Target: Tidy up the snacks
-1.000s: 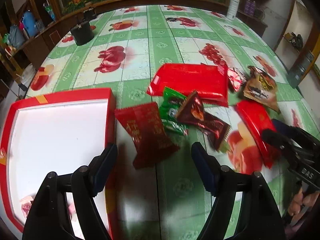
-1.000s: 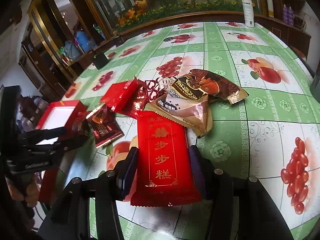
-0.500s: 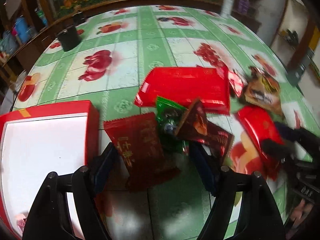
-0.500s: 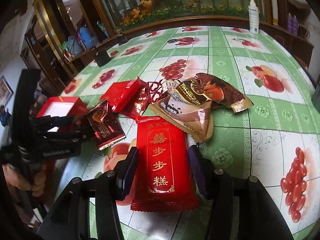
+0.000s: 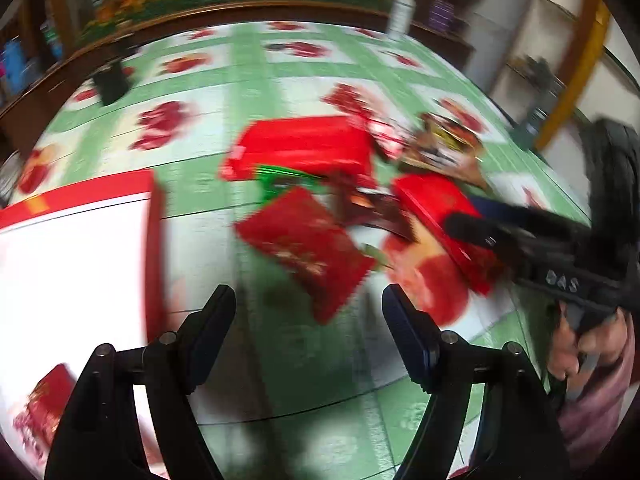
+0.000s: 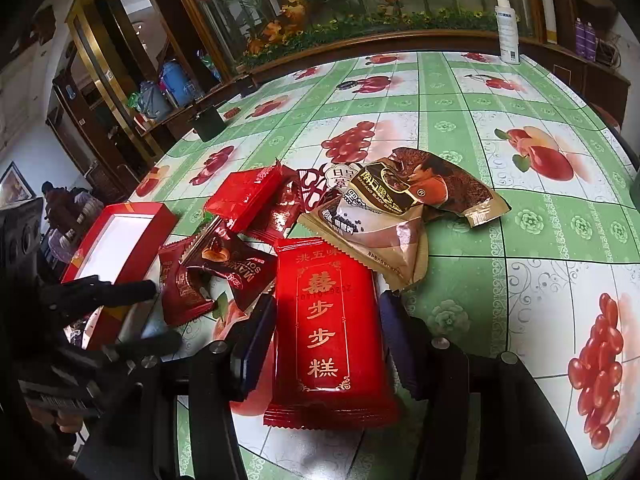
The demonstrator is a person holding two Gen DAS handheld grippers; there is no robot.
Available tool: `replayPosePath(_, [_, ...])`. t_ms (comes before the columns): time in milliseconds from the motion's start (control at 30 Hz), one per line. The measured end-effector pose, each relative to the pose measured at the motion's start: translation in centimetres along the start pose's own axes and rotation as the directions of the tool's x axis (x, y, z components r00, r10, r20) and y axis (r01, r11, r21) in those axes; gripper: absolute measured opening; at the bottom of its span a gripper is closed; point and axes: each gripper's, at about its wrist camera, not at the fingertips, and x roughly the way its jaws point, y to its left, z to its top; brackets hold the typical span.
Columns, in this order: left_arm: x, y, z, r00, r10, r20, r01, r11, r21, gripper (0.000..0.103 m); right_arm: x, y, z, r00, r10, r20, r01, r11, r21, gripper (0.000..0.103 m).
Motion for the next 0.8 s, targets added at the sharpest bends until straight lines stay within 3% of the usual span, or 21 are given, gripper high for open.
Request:
replayPosePath(267, [2.5,-0.9,1.6,0.998,0.015,-0.068,-0.024,0.991,-0.131,0.076,0.1,0.3,0.0,1.0,-0.009,0.0,0.009,1.0,-0.01,0.057])
replayPosePath(367, [2.9,-0.7,2.0,0.998,0.042,-0.044,-0.049,0.984,-0.169,0.076,0.1,0.3,-0.1,1.0,-0.006,0.0,0.006,1.0,-0.011,0.058])
replayPosePath(500, [2.8,-0.3,1.9,1.0,0.026,0.001,-0.025,0.98,-0.198,0.075,0.1,0.4,-0.1,1.0,-0.005,0.001,0.005,1.0,-0.013,0.058])
replayPosePath(633, [2.6,-0.9,1.5,0.999,0.027,0.019,-0.024,0.991,-0.133,0.041,0.2,0.5,-0.1,1.0,-0.022,0.0,0.022,0.999,-0.025,0.055])
replayPosePath(667, [2.5,-1.0,1.4,1.0,0.019,0.022,-0.016,0.992,-0.124,0.035,0.2,0.5,-0.1,0.999,-0.037,0.002,0.037,0.999,-0.026,0.048])
replayPosePath(800, [2.1,-1.2,0.8,0.999,0.01,0.035,-0.007,0.997,-0.077,0.033,0.0,0.0,0.0,1.0,-0.029,0.007,0.029,1.0,-0.006,0.04])
